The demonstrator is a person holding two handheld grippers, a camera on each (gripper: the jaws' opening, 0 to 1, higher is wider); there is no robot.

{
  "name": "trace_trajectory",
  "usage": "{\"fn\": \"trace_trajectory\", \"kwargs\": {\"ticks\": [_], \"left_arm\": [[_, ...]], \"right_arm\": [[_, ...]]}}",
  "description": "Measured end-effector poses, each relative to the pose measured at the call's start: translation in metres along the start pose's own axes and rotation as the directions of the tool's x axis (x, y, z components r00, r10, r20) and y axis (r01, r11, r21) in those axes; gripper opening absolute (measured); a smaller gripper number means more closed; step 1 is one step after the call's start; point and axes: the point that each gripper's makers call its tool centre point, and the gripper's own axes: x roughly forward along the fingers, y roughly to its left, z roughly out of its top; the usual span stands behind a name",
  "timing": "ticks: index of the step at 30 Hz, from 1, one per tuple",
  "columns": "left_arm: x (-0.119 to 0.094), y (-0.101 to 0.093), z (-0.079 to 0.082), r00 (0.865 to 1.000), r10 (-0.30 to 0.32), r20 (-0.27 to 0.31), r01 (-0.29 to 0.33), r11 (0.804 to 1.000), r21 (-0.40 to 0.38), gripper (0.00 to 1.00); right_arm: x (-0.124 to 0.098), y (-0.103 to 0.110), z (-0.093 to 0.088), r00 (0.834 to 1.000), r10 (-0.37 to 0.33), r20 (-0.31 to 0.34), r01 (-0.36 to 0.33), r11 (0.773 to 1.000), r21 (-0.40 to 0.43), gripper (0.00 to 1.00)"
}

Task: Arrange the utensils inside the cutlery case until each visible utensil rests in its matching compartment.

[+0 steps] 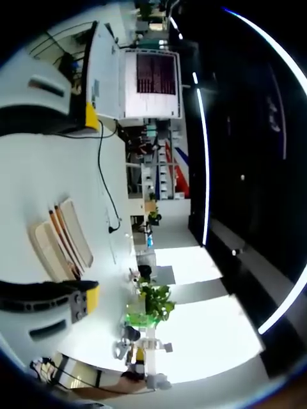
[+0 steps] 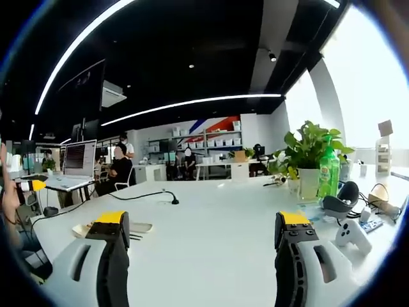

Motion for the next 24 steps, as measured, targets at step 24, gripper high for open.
{"fn": "trace_trajectory", "kwargs": {"ticks": [24], "left_arm": [[0.007, -0.001, -0.005, 1.0, -0.014, -0.012, 0.014, 1.0, -0.025, 1.0]], "right_arm": [[0.072, 0.091, 0.041, 0.954, 0.29, -0.069, -0.297, 0.947, -0.123, 0.99]]}}
